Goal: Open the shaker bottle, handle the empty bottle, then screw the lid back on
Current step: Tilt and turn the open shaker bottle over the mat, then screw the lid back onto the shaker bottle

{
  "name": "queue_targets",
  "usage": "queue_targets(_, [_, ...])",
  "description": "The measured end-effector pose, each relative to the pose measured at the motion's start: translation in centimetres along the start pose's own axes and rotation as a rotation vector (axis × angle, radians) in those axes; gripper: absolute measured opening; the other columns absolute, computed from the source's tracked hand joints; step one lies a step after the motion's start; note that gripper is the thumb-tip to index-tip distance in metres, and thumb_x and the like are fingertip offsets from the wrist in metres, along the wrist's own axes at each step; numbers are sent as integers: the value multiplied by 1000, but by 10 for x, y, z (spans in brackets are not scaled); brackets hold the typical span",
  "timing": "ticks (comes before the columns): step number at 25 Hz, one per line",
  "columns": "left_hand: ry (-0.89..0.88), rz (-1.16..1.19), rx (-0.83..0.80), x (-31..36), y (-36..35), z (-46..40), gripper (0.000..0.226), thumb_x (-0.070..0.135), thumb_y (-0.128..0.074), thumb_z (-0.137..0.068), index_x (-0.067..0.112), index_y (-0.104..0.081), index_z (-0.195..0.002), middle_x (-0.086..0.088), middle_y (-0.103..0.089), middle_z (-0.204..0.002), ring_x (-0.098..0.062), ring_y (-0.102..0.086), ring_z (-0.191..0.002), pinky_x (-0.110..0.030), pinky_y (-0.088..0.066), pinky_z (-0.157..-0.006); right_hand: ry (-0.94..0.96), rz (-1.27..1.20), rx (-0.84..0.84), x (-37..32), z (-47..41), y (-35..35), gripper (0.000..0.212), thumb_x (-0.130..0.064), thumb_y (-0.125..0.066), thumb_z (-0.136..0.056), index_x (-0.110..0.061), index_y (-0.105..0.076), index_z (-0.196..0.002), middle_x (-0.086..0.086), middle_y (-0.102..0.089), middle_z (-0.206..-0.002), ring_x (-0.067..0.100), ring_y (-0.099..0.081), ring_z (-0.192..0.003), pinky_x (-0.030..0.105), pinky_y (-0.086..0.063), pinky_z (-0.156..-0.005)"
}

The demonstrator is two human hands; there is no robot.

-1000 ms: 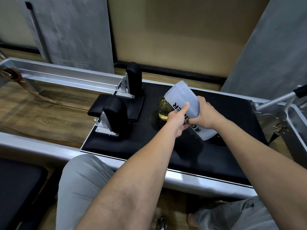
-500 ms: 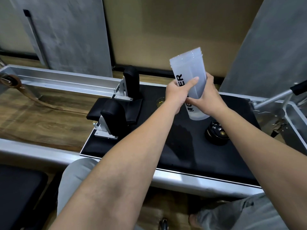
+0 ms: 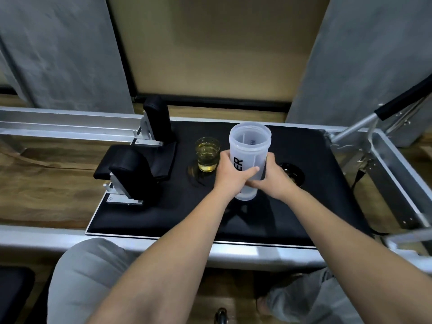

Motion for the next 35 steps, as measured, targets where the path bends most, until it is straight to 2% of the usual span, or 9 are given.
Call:
queue_targets(2, [-46, -20, -17, 2, -3, -5, 76, 32, -93, -68, 33, -40, -122, 12, -60, -118, -4, -61, -108, -23, -51, -81, -3, 165, -8, 13, -5, 12, 86, -51, -86, -72, -34, -31, -136, -11, -57, -126, 15, -59, -113, 32, -50, -83])
queue_targets(5, [-69, -43, -46, 3, -9, -11, 79, 29, -94, -69, 35, -39, -124, 18, -57, -118, 1, -58, -108, -19, -47, -82, -104, 456, 26, 41, -11, 28, 102, -47, -85, -77, -27, -24, -155, 7, -48, -148, 30, -47, -132, 46, -40, -106])
queue_targets(10, [-45, -60, -62, -16, -17, -11, 78, 30, -94, -69, 38, -39, -124, 24, -55, -117, 8, -56, -106, -15, -44, -78, -411, 441, 74, 93, -6, 41, 132, -59, -86, -70, -19, -3, -164, 14, -14, -169, 36, -16, -154, 50, -22, -121])
queue_targets(16, [-48, -68, -81, -24, -15, -14, 80, 39, -93, -66, 42, -39, -126, 22, -59, -123, 8, -58, -111, -16, -46, -83, -466, 341, 119, 115, -14, 38, 133, -59, -86, -72, -11, -2, -163, 16, -23, -164, 38, -24, -149, 47, -27, -119])
queue_targets(20, [-50, -82, -85, -25, -14, -14, 81, 40, -92, -66, 41, -39, -128, 22, -59, -124, 20, -57, -105, -15, -47, -85, -495, 346, 178, 121, -15, 33, 127, -55, -84, -77, -10, -2, -163, 17, -27, -161, 37, -27, -145, 44, -28, -118])
queue_targets(26, [-39, -99, -77, -26, -13, -13, 90, 56, -88, -56, 46, -36, -129, 28, -57, -123, 30, -52, -102, -13, -44, -83, -504, 143, 269, 131, -19, 28, 114, -49, -87, -75, -14, -18, -159, 15, -33, -156, 36, -30, -142, 46, -34, -113])
queue_targets(29, [-75, -105, -131, -18, -10, -12, 108, 58, -91, -57, 49, -26, -143, 31, -50, -138, 28, -46, -118, -13, -42, -95, -432, 45, 343, 126, -17, 34, 103, -45, -89, -72, -16, -30, -151, 11, -34, -150, 34, -35, -139, 45, -39, -108])
queue_targets(32, [-140, -54, -113, 4, -3, -11, 128, 73, -85, -59, 43, -13, -159, 19, -38, -163, 5, -37, -147, -26, -32, -117, -285, -54, 441, 102, -19, 59, 96, -45, -90, -70, -19, -34, -144, 6, -37, -144, 29, -43, -133, 39, -42, -102])
queue_targets(35, [-307, -111, -11, 54, 7, -13, 120, 82, -72, -68, 34, -17, -163, 15, -28, -170, 1, -27, -153, -27, -26, -120, -137, -133, 537, 59, -20, 96, 92, -48, -87, -68, -23, -34, -140, -4, -37, -136, 18, -46, -123, 29, -39, -93])
Point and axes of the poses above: each hand's wrist, its own z-axis away from the middle knuckle, its own y-axis out of the back of the hand, x = y × z, the point moved 5 cm from there along -z, towards the middle knuckle
